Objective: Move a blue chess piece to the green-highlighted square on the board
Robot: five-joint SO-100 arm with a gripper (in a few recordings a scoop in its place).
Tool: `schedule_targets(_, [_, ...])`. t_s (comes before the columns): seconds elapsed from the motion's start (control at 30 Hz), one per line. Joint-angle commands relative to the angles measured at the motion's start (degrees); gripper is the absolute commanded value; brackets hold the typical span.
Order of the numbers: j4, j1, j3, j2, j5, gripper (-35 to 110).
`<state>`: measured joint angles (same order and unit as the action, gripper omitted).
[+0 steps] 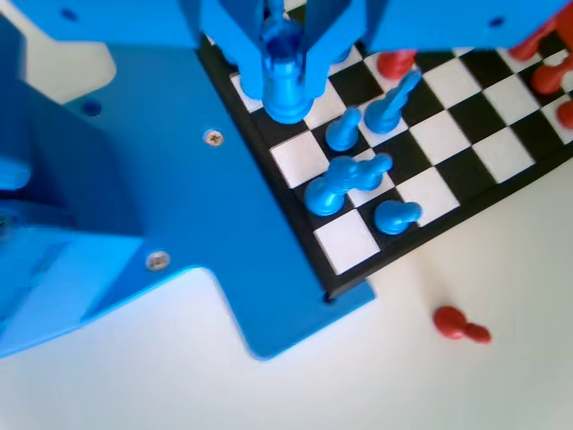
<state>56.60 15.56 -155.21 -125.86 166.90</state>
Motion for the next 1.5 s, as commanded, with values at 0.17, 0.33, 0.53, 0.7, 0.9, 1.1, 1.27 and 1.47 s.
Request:
schedule_targets(0.17, [-1.85, -0.88, -0.44, -0.44, 50.01, 1])
schedule_targets(0.33, [-4.66, -2.2, -0.79, 1.76, 49.75, 1])
schedule_targets(0.53, [-6.77, -1.58, -1.32, 3.78, 49.92, 1])
schedule_targets(0.7, [-9.84, -0.18, -3.16, 5.27, 51.86, 1])
schedule_targets(0.9, [-13.8, 0.88, -4.39, 8.44, 52.91, 1])
schedule_targets(1.1, [-14.94, 1.67, -5.1, 9.4, 53.26, 1])
schedule_targets(1.27, [-16.87, 2.64, -5.8, 10.9, 53.61, 1])
schedule_targets(1.47, [-18.11, 2.99, -5.8, 12.66, 53.44, 1])
